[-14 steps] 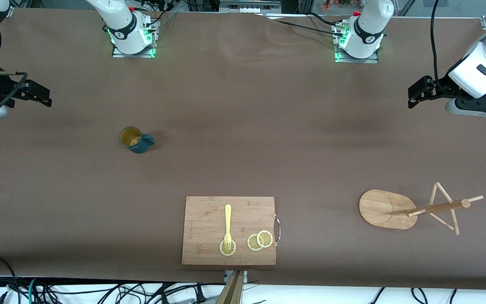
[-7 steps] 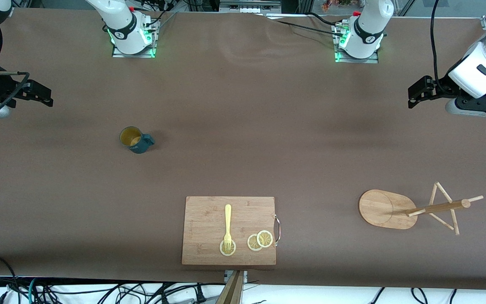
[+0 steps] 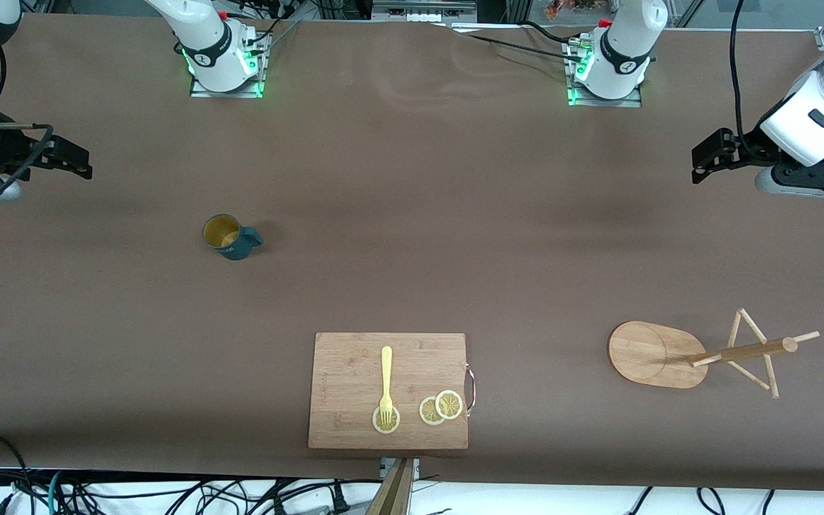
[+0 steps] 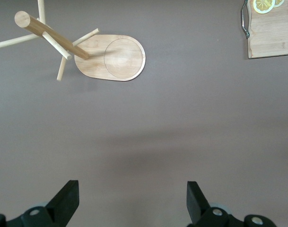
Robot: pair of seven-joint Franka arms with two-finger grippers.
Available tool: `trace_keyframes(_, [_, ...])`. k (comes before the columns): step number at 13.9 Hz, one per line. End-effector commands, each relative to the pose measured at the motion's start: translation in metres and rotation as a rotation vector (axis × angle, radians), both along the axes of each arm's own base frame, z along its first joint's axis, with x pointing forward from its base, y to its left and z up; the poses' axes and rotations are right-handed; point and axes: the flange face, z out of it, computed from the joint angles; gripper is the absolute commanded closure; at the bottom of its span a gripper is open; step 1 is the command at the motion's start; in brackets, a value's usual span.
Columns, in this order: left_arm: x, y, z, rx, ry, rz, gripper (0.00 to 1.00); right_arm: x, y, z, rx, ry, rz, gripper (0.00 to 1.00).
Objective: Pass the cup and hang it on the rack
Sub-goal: 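Reach the right gripper down to the teal mug's rim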
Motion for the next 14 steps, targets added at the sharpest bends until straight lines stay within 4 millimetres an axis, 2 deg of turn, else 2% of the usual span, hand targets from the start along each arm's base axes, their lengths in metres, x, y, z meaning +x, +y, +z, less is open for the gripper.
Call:
trace_keyframes(1, [0.000, -0.001, 0.008, -0.003, -0.003, -0.013, 0.00, -0.004, 0.006, -0.025, -0.007, 0.111, 0.006, 0.00])
trace_keyframes(3, [0.000, -0.001, 0.008, -0.003, -0.003, -0.011, 0.00, 0.003, 0.012, -0.045, -0.001, 0.140, 0.011, 0.00])
trace_keyframes(5, [-0.001, -0.001, 0.008, -0.004, -0.003, -0.011, 0.00, 0.015, 0.034, -0.079, -0.010, 0.154, 0.014, 0.00])
trace_keyframes(7, [0.000, -0.001, 0.007, -0.004, -0.001, -0.011, 0.00, 0.015, 0.061, -0.112, -0.031, 0.108, -0.037, 0.00])
trace_keyframes(8, [0.000, -0.001, 0.008, -0.004, -0.003, -0.011, 0.00, 0.010, 0.070, -0.137, -0.035, 0.088, -0.045, 0.00])
trace_keyframes(10, [0.000, -0.001, 0.008, -0.003, -0.005, -0.011, 0.00, -0.003, 0.070, -0.180, -0.025, 0.035, -0.043, 0.00])
trace_keyframes(14, [-0.001, -0.005, 0.009, -0.004, -0.004, -0.016, 0.00, -0.052, 0.066, -0.260, -0.007, -0.069, -0.085, 0.00])
